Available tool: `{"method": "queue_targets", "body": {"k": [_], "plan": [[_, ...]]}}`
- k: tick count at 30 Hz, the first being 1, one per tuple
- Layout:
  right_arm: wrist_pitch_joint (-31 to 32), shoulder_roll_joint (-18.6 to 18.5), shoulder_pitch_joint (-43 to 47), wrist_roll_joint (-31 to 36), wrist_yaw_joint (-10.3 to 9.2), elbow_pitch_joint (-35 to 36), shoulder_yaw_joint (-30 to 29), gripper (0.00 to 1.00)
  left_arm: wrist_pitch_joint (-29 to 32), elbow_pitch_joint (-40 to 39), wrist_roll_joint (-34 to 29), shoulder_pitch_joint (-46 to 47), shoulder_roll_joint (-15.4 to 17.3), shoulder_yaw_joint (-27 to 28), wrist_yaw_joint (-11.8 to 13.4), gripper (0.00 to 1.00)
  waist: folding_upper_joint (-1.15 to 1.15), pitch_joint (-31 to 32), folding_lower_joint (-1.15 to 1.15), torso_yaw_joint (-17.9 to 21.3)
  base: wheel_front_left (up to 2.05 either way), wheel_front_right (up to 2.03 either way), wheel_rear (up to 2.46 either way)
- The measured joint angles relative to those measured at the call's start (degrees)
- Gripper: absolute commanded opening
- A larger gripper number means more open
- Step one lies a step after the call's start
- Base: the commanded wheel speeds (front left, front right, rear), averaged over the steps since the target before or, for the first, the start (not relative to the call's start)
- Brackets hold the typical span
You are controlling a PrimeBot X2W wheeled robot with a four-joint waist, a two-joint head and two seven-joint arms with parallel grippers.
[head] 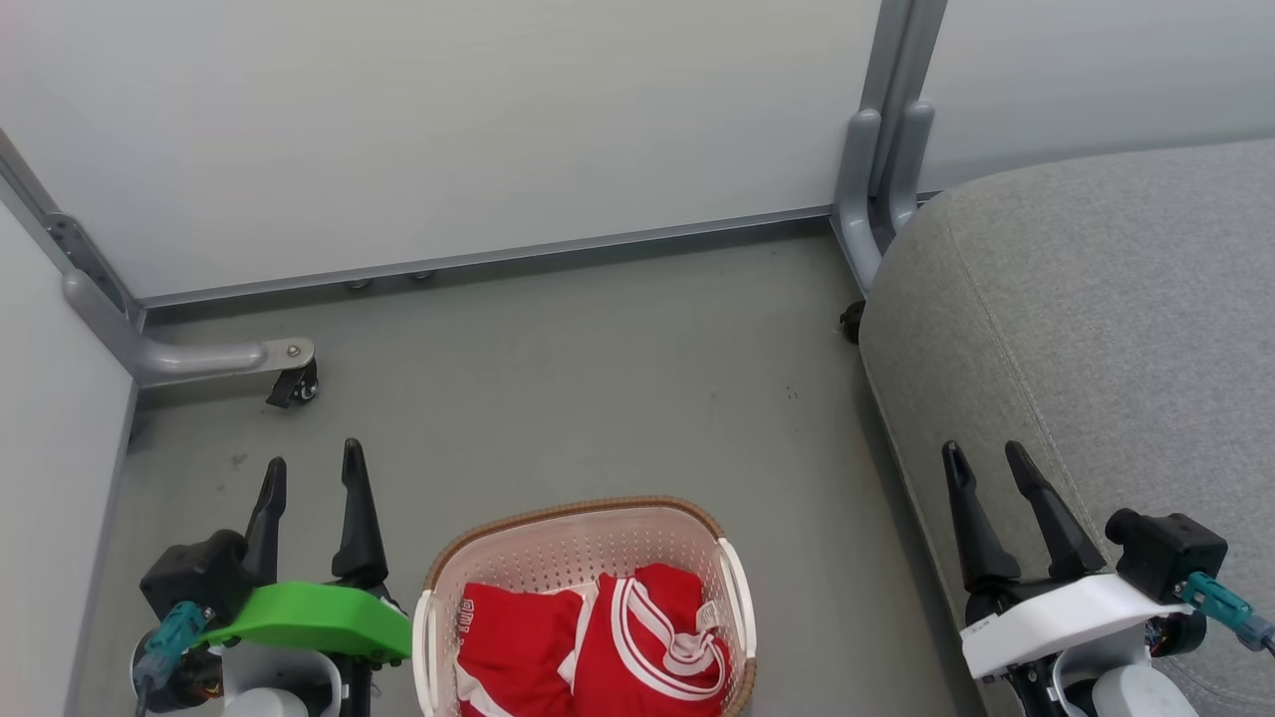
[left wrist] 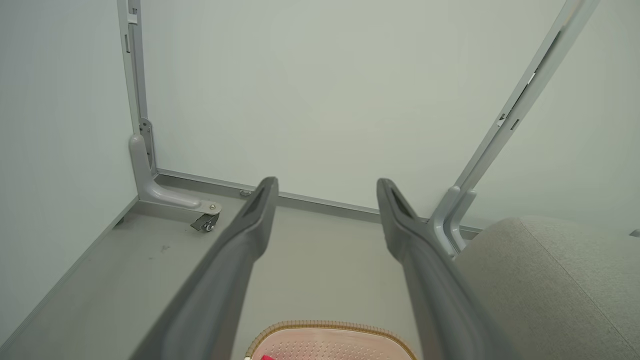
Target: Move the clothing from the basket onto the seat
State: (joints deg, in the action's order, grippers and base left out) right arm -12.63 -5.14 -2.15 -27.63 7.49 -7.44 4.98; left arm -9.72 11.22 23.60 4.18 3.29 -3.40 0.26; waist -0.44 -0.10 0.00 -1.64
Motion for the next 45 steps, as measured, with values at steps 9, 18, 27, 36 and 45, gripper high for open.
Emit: {"method": "queue_targets", "body": {"k": [9, 18, 27, 36, 45], "plan": [[-0.52, 0.57, 0.16, 6.28, 0.0, 0.2, -0.46, 1.0, -1.13, 0.48, -5.09, 0.16, 0.25, -0.9, 0.57, 1.0, 0.0, 0.13, 0.0, -0.24, 0.0, 0.0, 0.0], [-1.03, 0.97, 0.16, 11.82, 0.0, 0.31, -0.81, 1.0, -2.31, 0.85, -9.38, 0.6, 0.38, -1.85, 0.83, 1.0, 0.0, 0.29, 0.0, -0.63, 0.0, 0.0, 0.0], [-1.36, 1.52, 0.24, 16.45, 0.0, 0.66, -0.93, 1.0, -3.3, 0.81, -11.61, 0.64, 0.57, -2.38, -0.14, 1.0, 0.0, 0.38, 0.0, -0.88, 0.0, 0.0, 0.0], [-1.79, 1.89, 0.44, 19.96, 0.0, 1.09, -1.09, 1.0, -4.32, 1.02, -12.83, 0.63, 0.52, -2.63, -1.86, 1.0, 0.0, 0.41, 0.0, -1.18, 0.0, 0.0, 0.0], [-2.3, 2.34, 0.49, 20.72, 0.0, 0.85, -1.14, 1.0, -5.08, 1.86, -14.3, 0.63, 0.36, -2.68, -2.72, 1.0, 0.0, 0.77, 0.0, -1.42, 0.0, 0.0, 0.0]]}}
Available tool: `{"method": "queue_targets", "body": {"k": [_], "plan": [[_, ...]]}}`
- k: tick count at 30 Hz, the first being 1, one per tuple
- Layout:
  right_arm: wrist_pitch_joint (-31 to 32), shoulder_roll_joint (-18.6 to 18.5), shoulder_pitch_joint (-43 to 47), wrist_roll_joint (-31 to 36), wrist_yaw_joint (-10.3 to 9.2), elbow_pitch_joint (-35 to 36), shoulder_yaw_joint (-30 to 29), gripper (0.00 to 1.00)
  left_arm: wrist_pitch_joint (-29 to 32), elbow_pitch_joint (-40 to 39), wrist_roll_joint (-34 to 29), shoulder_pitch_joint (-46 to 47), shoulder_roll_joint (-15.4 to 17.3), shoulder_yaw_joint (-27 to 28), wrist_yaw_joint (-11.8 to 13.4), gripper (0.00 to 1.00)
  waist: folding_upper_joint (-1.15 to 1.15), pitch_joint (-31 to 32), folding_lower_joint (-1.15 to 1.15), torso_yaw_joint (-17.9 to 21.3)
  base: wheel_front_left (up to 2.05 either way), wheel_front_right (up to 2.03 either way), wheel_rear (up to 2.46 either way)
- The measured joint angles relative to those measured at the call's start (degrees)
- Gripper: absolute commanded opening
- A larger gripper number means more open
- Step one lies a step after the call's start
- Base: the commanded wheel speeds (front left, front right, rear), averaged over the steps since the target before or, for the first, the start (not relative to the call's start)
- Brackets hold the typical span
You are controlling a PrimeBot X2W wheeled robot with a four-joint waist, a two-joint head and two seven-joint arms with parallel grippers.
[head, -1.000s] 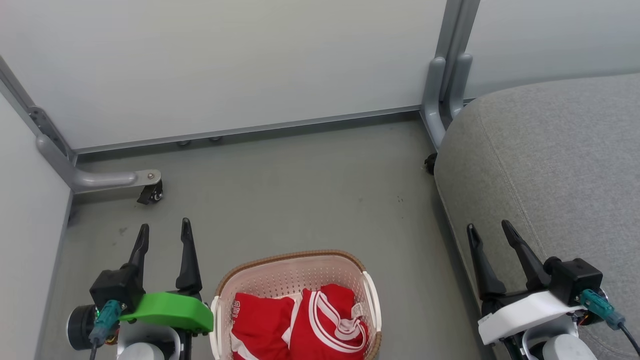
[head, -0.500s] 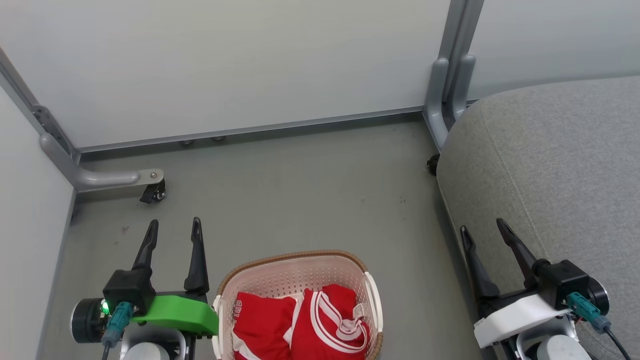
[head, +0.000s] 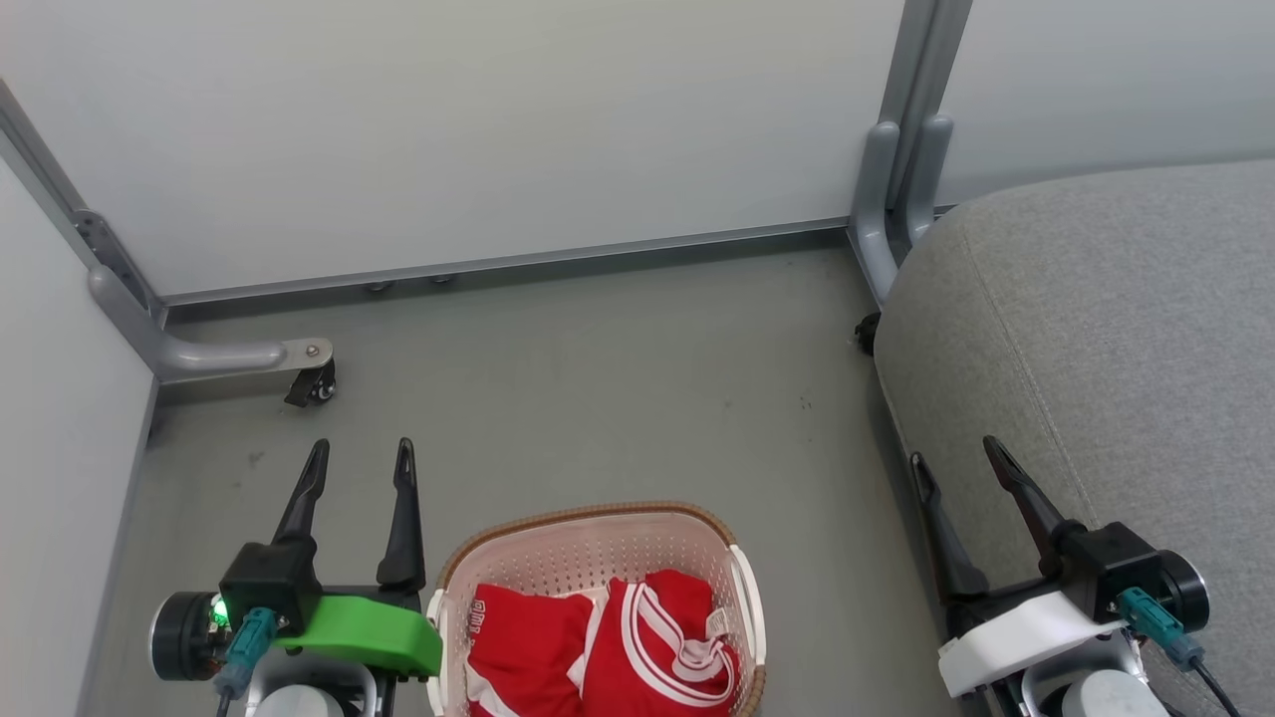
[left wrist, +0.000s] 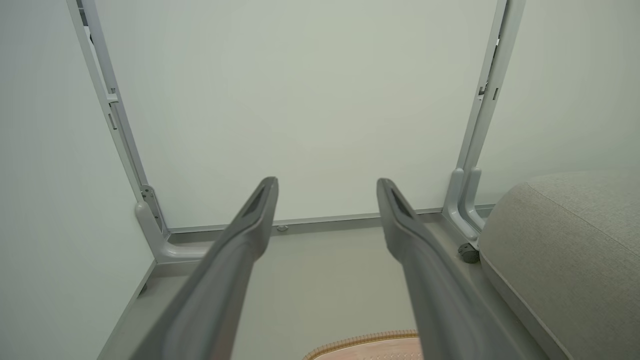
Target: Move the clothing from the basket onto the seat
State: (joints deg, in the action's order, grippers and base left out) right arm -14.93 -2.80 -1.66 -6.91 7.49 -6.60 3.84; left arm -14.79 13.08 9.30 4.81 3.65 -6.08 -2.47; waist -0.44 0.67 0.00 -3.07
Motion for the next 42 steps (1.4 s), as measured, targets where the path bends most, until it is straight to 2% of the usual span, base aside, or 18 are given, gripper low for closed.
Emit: {"method": "queue_targets", "body": {"k": [27, 42], "plan": [[-0.05, 0.07, -0.03, -2.03, 0.0, -1.13, 0.3, 1.0, -0.37, 1.37, -0.98, 0.31, -0.18, -0.68, -0.56, 1.0, 0.0, -0.29, 0.0, 0.38, 0.0, 0.0, 0.0], [-0.05, 0.09, -3.65, -1.59, 0.0, 1.71, 0.89, 1.0, -0.38, 7.39, -2.87, 8.43, 0.98, -5.02, -3.1, 1.0, 0.0, -5.39, 0.0, 5.08, 0.0, 0.0, 0.0]]}}
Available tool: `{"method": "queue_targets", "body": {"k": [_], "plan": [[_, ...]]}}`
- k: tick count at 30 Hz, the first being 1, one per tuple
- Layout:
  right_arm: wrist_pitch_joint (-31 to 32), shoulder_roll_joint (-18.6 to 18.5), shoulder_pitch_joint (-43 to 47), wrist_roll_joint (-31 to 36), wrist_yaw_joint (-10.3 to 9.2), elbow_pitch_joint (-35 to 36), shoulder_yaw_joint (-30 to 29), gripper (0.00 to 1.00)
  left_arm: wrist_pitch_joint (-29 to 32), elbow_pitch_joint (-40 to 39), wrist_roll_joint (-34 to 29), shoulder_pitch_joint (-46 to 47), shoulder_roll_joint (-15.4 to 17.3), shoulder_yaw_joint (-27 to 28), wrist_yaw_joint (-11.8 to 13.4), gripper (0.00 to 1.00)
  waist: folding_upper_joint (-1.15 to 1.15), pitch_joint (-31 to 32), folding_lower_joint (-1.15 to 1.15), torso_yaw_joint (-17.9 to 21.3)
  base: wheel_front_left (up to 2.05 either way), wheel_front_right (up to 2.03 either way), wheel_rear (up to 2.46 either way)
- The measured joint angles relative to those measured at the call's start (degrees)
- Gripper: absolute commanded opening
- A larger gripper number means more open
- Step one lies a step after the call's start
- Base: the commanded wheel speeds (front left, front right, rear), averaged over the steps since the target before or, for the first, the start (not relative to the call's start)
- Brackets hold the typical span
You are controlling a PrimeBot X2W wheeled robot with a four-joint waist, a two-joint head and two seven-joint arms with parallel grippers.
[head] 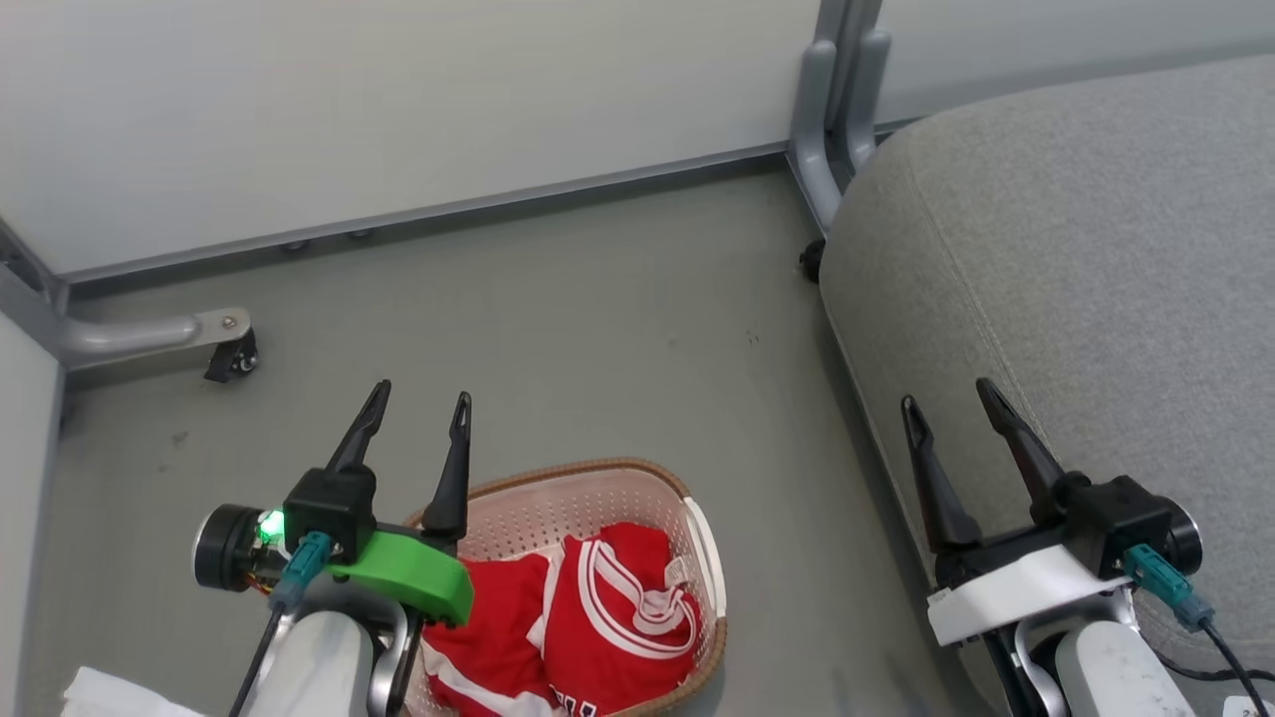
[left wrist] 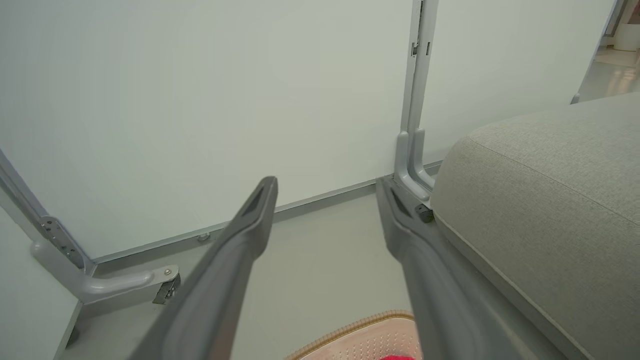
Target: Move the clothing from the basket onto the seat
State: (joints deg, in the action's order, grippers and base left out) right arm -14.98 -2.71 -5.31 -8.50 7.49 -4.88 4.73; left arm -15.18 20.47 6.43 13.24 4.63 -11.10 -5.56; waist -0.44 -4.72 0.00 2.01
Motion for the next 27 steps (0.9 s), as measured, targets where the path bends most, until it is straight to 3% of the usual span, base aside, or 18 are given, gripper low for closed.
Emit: {"method": "queue_targets", "body": {"k": [9, 27], "plan": [[0.0, -0.05, -5.65, 0.38, 0.0, 3.12, 1.12, 1.0, 0.0, 7.47, -0.75, 8.15, 1.75, -2.85, -1.05, 1.0, 0.0, -7.04, 0.0, 4.29, 0.0, 0.0, 0.0], [0.0, -0.09, -14.72, -0.98, 0.0, 8.72, 2.66, 1.0, 0.01, 29.7, -1.34, 24.35, 4.65, -12.63, -1.82, 1.0, 0.0, -24.9, 0.01, 11.78, 0.0, 0.0, 0.0]]}}
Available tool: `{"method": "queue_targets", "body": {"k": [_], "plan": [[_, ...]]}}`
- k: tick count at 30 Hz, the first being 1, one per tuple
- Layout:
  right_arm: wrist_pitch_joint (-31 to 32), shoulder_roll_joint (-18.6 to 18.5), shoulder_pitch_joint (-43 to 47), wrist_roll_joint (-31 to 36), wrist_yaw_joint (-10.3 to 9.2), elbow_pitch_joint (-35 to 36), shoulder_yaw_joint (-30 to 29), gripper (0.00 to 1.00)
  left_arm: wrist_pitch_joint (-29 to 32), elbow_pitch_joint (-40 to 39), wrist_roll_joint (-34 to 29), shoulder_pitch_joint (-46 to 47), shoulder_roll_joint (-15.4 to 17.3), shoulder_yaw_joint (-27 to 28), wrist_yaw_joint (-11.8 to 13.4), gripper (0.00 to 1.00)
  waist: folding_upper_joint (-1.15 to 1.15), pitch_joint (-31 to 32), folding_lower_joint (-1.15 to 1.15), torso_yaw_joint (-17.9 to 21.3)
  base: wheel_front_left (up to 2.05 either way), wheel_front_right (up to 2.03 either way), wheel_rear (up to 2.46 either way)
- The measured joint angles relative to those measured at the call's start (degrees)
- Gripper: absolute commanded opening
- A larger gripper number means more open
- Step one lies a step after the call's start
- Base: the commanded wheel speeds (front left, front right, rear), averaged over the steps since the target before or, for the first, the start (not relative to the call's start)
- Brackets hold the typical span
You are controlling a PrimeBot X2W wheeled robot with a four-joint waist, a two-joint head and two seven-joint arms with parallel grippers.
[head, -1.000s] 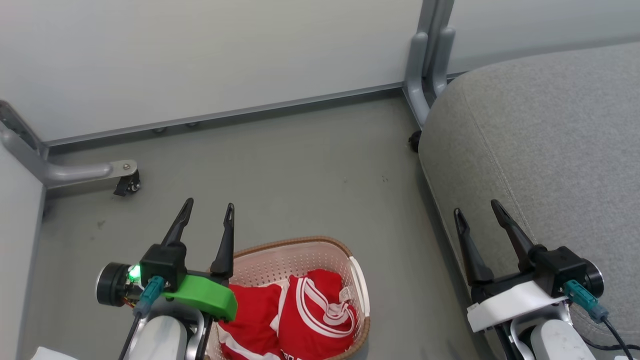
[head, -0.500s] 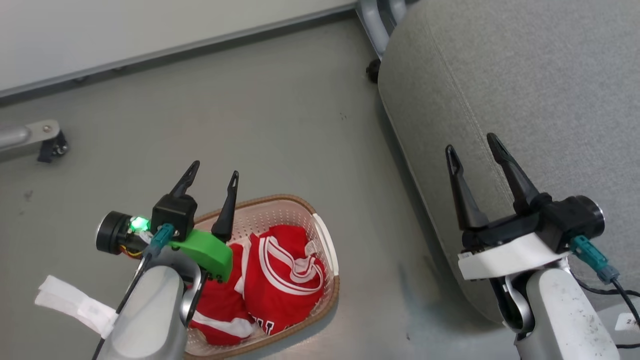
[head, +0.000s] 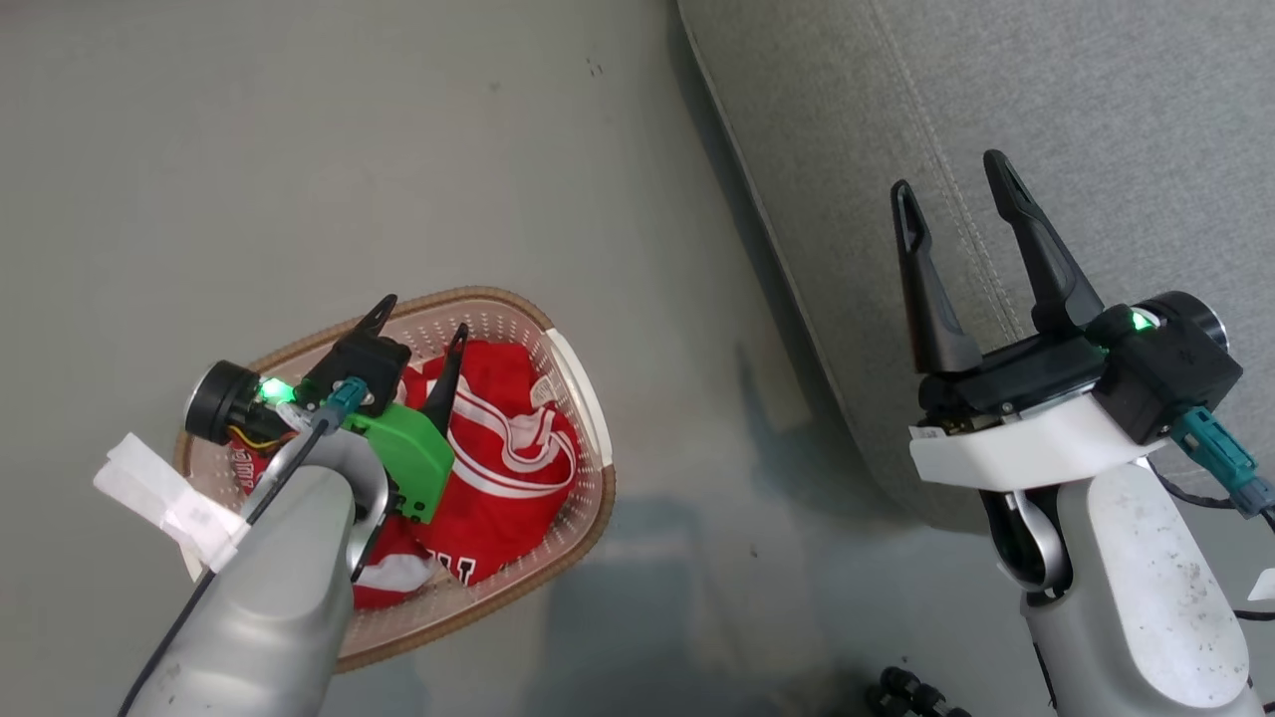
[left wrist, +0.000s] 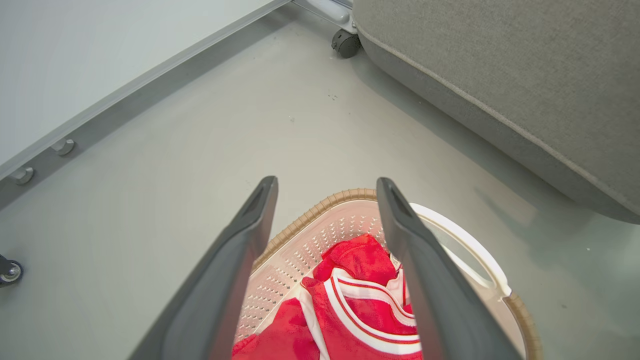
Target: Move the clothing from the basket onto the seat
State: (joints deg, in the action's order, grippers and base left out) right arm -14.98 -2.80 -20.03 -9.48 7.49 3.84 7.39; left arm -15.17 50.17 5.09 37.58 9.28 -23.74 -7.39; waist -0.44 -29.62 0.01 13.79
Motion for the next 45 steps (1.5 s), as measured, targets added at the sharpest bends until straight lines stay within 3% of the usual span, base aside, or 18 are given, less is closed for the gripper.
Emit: {"method": "queue_targets", "body": {"k": [20, 45], "plan": [[0.0, 0.02, -5.27, -0.29, 0.01, 3.42, 1.3, 1.0, 0.45, 19.0, 2.32, 13.01, 2.21, -9.54, 0.0, 1.0, 0.0, -16.78, 0.0, 2.77, 0.0, 0.0, 0.0], [0.0, 0.03, -5.64, -0.59, 0.01, 6.23, 1.59, 1.0, 8.81, 23.3, 6.44, 23.01, 3.48, -13.5, 0.0, 1.0, 0.0, -28.59, 0.0, 3.09, 0.0, 0.0, 0.0]]}}
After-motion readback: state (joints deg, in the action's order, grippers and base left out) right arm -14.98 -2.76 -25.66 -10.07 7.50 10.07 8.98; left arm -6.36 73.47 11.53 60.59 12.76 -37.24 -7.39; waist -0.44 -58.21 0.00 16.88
